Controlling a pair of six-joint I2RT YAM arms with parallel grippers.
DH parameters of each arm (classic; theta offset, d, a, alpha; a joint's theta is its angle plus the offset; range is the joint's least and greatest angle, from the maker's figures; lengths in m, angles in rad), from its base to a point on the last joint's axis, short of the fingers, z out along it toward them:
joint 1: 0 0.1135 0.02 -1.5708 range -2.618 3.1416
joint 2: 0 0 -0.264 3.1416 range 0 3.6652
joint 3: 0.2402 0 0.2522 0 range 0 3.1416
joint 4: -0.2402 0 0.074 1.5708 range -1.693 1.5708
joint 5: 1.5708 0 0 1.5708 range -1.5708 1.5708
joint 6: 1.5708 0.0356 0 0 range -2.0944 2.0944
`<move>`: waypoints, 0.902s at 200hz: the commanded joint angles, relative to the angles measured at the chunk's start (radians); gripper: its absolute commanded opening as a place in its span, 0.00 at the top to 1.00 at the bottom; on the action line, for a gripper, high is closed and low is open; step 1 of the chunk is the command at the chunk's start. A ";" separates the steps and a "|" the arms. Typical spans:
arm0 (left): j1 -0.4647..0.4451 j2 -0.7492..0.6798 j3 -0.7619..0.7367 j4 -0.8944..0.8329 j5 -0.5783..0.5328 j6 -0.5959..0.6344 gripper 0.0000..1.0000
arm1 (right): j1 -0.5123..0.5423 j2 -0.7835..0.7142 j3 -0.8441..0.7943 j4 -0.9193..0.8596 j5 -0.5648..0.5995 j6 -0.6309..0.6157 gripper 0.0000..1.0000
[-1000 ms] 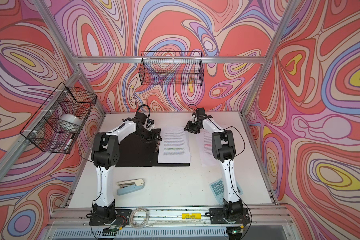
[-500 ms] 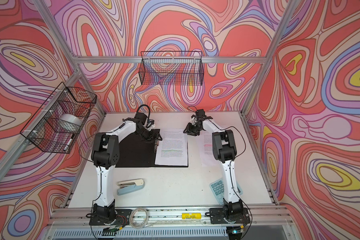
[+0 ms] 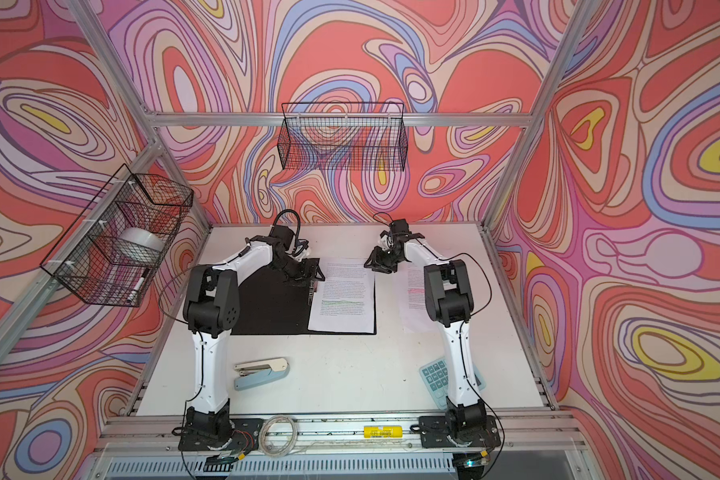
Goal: Put the files into the folder
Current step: 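Adjust the sheet with right gripper while left gripper stays at the clip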
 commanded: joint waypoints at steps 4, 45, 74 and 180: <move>-0.004 0.013 0.027 -0.033 -0.005 0.009 0.11 | 0.004 -0.005 0.052 -0.015 0.022 -0.002 0.60; -0.003 -0.071 0.012 -0.056 -0.046 0.056 0.10 | 0.002 -0.106 -0.022 0.019 0.160 0.017 0.56; -0.003 -0.096 0.006 -0.066 -0.057 0.072 0.08 | -0.001 -0.095 -0.023 -0.006 0.195 0.015 0.54; -0.002 -0.031 0.014 -0.054 -0.071 0.069 0.00 | -0.011 0.001 0.028 0.023 0.142 0.043 0.54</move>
